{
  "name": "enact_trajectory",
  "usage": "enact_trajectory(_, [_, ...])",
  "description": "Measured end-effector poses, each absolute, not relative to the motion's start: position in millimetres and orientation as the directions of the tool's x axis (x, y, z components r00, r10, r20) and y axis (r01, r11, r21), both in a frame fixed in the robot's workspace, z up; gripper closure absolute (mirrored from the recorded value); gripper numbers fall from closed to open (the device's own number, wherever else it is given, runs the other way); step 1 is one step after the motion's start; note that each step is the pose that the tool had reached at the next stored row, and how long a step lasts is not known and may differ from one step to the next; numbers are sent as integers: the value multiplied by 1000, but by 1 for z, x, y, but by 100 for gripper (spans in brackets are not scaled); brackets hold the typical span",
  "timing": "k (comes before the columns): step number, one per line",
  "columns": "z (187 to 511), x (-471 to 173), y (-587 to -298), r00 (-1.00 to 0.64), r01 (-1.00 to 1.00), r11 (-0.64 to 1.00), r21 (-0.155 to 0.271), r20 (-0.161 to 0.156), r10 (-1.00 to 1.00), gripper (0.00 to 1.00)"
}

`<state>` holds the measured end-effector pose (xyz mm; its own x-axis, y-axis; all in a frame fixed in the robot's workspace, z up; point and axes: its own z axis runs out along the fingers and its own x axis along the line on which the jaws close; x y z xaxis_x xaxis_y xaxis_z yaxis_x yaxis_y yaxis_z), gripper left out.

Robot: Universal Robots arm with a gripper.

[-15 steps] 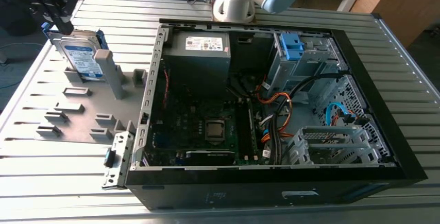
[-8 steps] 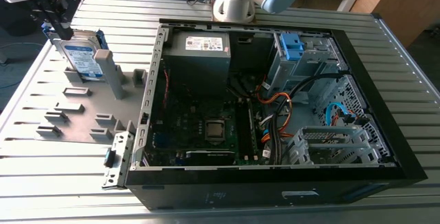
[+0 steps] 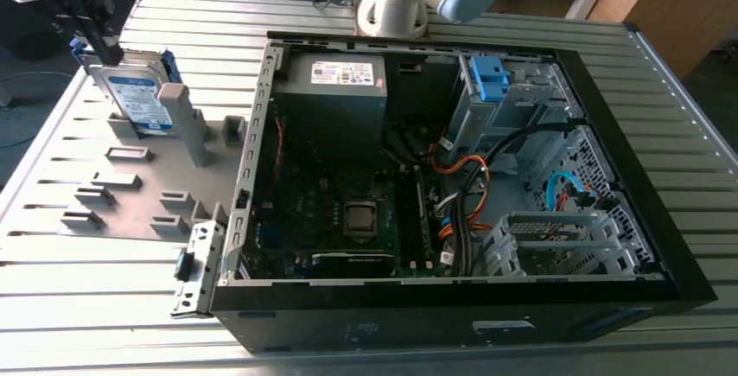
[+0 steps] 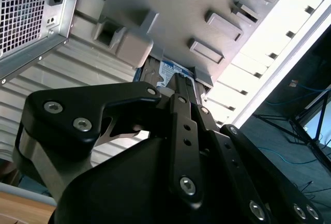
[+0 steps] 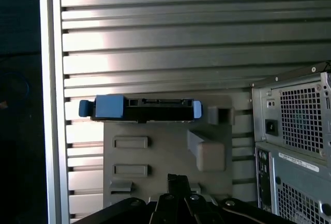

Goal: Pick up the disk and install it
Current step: 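Reach for the disk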

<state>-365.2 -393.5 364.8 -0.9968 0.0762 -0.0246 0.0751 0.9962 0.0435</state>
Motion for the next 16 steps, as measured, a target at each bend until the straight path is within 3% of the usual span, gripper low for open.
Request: enact_trajectory(16, [361,-381,-384,-997,75,996,41,-25,76,89])
